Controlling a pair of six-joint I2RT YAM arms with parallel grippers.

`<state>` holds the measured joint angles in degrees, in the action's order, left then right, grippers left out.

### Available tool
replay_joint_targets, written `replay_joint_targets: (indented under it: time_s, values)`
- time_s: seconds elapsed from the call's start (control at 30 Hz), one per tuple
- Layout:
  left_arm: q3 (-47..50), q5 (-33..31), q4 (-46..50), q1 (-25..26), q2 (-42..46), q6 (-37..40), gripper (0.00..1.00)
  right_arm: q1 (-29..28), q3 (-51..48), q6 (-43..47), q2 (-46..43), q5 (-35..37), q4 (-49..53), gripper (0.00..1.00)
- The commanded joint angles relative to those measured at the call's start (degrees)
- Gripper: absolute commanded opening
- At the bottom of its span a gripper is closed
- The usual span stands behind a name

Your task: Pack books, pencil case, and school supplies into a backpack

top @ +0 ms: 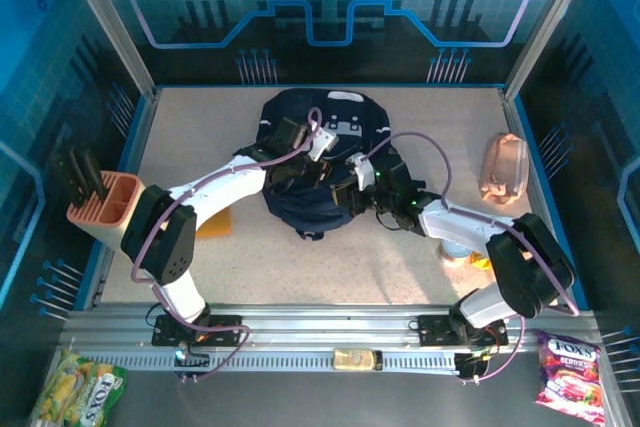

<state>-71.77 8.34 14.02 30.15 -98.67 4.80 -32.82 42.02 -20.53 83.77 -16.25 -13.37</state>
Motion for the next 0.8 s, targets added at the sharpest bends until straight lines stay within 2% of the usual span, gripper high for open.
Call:
replay_joint_targets:
  time_s: [0.0,0.1,0.23,0.37,0.47,0.63,0.77]
  values:
    - [-0.65,-0.59,-8.5,-0.76,1.92,-1.19,0.03,2.4,-3.17,-4.87,-5.94,-0.41,-0.7,0.21]
    - [0.79,-0.55,-9.05,-0.84,3.42,0.28,0.04,7.35,-6.3,-10.93,-10.28,-2.56,-3.36,0.38]
    - [2.44,0.85,-10.84,-0.47,4.92,1.39,0.05,12.65,-6.83,-20.71,-13.16,-6.4,-3.2,0.53]
    - [3.71,1.41,-12.6,0.74,5.74,3.19,0.06,17.26,-5.83,-38.07,-11.98,-10.91,-5.2,0.61]
    - [3.61,1.16,-12.79,1.93,5.73,4.76,0.06,17.96,-4.16,-45.75,-8.83,-12.78,-5.97,0.67]
    - [3.89,1.16,-13.11,3.31,5.72,6.15,0.09,17.3,-1.35,-50.85,-3.66,-14.96,-11.56,0.72]
    - [4.62,0.99,-13.36,4.19,5.77,7.0,0.1,16.77,1.71,-52.0,-0.84,-13.64,-9.78,0.72]
